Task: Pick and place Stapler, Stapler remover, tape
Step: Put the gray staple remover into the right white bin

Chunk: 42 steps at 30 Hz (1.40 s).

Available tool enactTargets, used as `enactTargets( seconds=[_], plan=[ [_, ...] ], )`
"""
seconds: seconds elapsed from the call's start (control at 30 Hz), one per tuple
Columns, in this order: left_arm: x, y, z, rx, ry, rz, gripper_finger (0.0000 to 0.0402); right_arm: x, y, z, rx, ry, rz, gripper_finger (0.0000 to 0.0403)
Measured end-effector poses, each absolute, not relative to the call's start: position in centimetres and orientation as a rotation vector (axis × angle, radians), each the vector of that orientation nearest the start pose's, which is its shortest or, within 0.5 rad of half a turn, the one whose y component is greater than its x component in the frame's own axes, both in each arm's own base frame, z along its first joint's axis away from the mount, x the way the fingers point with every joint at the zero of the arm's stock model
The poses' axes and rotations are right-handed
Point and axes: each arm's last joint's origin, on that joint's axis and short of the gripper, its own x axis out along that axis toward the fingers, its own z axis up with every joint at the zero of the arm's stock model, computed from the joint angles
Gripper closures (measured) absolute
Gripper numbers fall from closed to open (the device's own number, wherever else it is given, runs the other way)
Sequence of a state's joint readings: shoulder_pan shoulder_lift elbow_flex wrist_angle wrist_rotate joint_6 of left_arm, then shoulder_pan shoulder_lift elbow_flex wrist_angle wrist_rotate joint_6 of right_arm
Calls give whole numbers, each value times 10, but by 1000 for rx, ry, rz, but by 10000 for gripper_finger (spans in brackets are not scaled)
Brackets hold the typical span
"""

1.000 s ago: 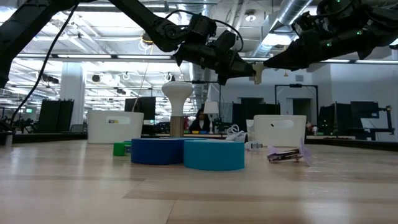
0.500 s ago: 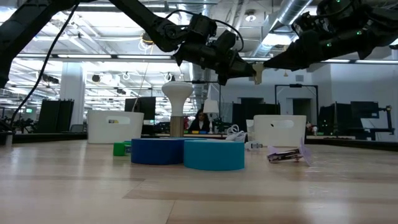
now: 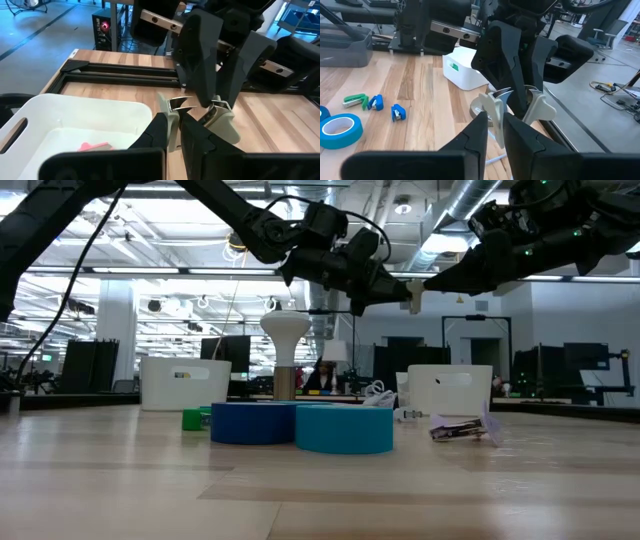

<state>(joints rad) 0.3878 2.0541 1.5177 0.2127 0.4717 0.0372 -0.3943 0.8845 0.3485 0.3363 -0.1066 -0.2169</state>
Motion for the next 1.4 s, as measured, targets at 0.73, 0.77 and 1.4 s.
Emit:
enactTargets(
  seconds=[0.73, 0.77, 1.4],
  plan=[
    [442, 169, 235, -111, 281, -86, 377, 181, -73, 212, -203, 222, -269, 401],
    [442, 169, 236, -109, 279, -83, 372, 181, -74, 212, -203, 221, -274, 401],
    [438, 183, 235, -61, 285, 79, 301, 171, -94, 211, -190, 250, -418, 403]
  ],
)
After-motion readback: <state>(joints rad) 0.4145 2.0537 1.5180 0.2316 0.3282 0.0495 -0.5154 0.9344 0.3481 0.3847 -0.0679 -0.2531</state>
